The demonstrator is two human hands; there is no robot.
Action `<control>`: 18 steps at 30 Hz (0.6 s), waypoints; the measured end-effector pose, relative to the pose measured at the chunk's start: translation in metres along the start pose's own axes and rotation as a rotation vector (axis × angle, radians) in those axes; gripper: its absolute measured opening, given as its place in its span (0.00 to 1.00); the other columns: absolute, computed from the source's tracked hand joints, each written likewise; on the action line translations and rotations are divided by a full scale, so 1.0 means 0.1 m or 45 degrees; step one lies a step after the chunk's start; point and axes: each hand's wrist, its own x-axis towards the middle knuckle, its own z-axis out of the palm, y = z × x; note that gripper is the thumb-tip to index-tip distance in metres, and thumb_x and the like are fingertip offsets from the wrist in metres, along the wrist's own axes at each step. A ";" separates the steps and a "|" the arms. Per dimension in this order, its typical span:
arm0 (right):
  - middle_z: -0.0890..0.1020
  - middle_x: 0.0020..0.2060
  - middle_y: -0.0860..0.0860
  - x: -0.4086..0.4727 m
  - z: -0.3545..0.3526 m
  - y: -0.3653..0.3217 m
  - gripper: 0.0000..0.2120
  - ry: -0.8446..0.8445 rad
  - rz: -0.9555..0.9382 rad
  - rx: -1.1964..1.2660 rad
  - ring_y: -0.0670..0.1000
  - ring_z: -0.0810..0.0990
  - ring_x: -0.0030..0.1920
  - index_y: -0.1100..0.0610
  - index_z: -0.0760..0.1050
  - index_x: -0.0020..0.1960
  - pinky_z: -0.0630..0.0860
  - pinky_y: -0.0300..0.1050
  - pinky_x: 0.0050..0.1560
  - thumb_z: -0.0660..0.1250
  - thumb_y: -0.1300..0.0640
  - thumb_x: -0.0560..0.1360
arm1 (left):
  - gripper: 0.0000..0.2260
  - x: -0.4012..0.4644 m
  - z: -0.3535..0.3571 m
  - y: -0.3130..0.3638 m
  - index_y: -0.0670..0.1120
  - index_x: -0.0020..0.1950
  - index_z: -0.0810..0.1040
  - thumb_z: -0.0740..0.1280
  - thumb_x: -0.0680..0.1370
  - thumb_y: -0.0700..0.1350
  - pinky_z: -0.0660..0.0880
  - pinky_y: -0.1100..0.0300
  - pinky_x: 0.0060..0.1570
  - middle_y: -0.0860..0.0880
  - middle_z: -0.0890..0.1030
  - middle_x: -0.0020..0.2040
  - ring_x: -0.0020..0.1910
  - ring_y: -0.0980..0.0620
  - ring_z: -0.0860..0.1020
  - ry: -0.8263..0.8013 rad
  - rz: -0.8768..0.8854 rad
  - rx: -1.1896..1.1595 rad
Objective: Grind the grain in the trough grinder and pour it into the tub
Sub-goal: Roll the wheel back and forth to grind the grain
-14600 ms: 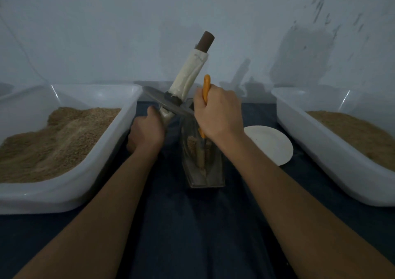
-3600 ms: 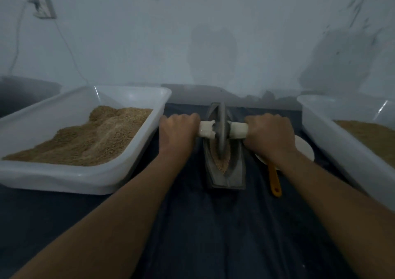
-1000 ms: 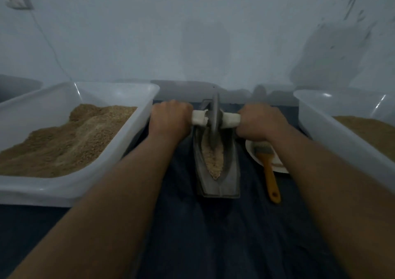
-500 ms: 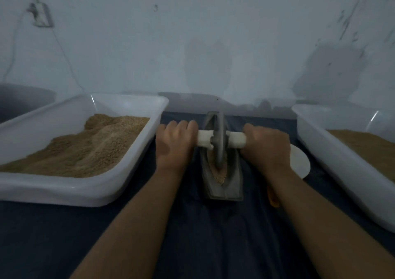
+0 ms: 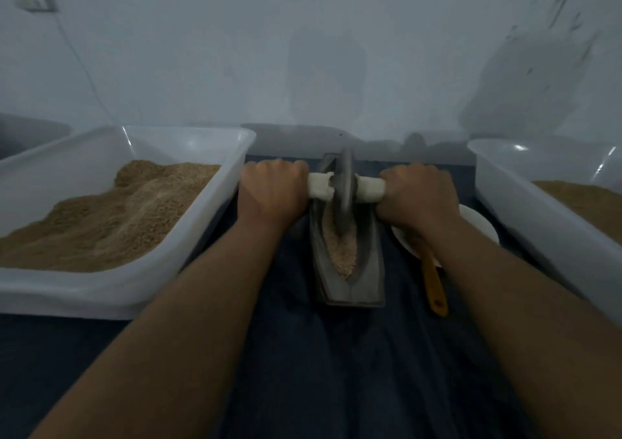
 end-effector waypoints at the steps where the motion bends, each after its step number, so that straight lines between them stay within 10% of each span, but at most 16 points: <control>1: 0.77 0.34 0.48 0.16 -0.03 0.03 0.13 -0.162 -0.022 0.026 0.53 0.76 0.33 0.50 0.74 0.40 0.63 0.42 0.32 0.68 0.42 0.63 | 0.05 0.12 0.04 -0.03 0.49 0.43 0.78 0.68 0.76 0.49 0.66 0.56 0.37 0.45 0.82 0.41 0.40 0.42 0.82 -0.043 0.015 -0.016; 4: 0.77 0.36 0.49 0.50 -0.08 0.07 0.13 -0.523 -0.035 0.161 0.51 0.77 0.35 0.52 0.74 0.40 0.68 0.42 0.33 0.66 0.42 0.64 | 0.08 0.41 0.13 -0.11 0.50 0.53 0.82 0.68 0.75 0.49 0.68 0.55 0.42 0.44 0.84 0.50 0.49 0.40 0.83 -0.210 0.031 -0.062; 9: 0.77 0.34 0.49 0.41 -0.08 0.07 0.12 -0.437 -0.029 0.152 0.50 0.76 0.33 0.51 0.73 0.38 0.67 0.41 0.32 0.65 0.43 0.64 | 0.06 0.23 0.07 -0.04 0.49 0.50 0.81 0.68 0.75 0.43 0.64 0.55 0.40 0.43 0.83 0.44 0.43 0.40 0.82 -0.077 0.012 -0.042; 18: 0.71 0.26 0.54 -0.55 -0.19 -0.18 0.10 0.537 -0.026 0.065 0.54 0.66 0.24 0.56 0.67 0.35 0.55 0.42 0.28 0.68 0.64 0.67 | 0.09 -0.62 -0.35 0.10 0.49 0.47 0.70 0.57 0.73 0.37 0.62 0.51 0.39 0.48 0.77 0.41 0.40 0.43 0.75 0.219 -0.070 -0.059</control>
